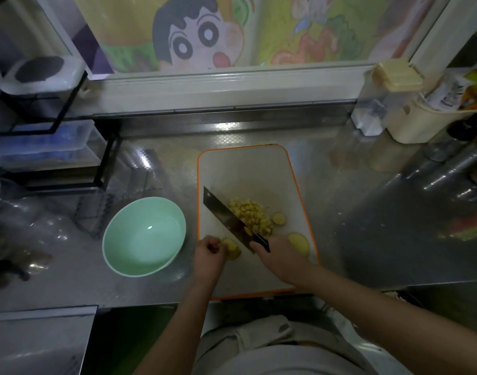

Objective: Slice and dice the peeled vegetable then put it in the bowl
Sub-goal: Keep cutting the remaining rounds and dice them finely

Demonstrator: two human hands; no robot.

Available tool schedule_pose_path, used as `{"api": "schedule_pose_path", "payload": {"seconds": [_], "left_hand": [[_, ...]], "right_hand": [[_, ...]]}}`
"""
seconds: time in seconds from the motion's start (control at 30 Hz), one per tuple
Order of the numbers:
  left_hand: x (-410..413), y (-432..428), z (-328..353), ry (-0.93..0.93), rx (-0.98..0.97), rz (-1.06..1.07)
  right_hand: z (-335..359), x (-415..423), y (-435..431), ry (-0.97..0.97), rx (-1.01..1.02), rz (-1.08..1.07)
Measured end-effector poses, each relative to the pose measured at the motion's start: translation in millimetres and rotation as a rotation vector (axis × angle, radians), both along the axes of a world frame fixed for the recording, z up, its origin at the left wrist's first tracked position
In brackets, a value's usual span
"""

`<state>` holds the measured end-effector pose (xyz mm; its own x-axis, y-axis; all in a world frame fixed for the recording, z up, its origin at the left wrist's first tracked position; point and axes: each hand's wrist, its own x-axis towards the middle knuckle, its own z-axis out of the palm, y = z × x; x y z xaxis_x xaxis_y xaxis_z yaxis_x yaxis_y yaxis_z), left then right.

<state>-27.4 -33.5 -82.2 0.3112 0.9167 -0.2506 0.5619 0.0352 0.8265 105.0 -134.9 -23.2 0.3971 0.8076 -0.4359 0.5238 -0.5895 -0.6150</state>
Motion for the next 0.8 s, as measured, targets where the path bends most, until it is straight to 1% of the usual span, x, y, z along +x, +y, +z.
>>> {"api": "schedule_pose_path", "payload": {"seconds": [0.17,0.43,0.63,0.8], "left_hand": [[2.1,1.1,7.6,-0.003,-0.070,0.007],[2.2,-2.0,16.7,-0.010,-0.033,0.004],[3.6,-1.1,11.0,0.025,-0.042,0.053],[3.8,1.5,7.4,0.070,-0.051,0.043]], "right_hand": [[5.0,-6.2,-8.8,-0.014,-0.048,0.031],[6.8,-12.4,-14.7,-0.056,-0.136,0.055],[20.9,-22.3,-19.1,-0.230,-0.188,0.123],[22.5,-26.2,-15.1,-0.171,-0.201,0.124]]}}
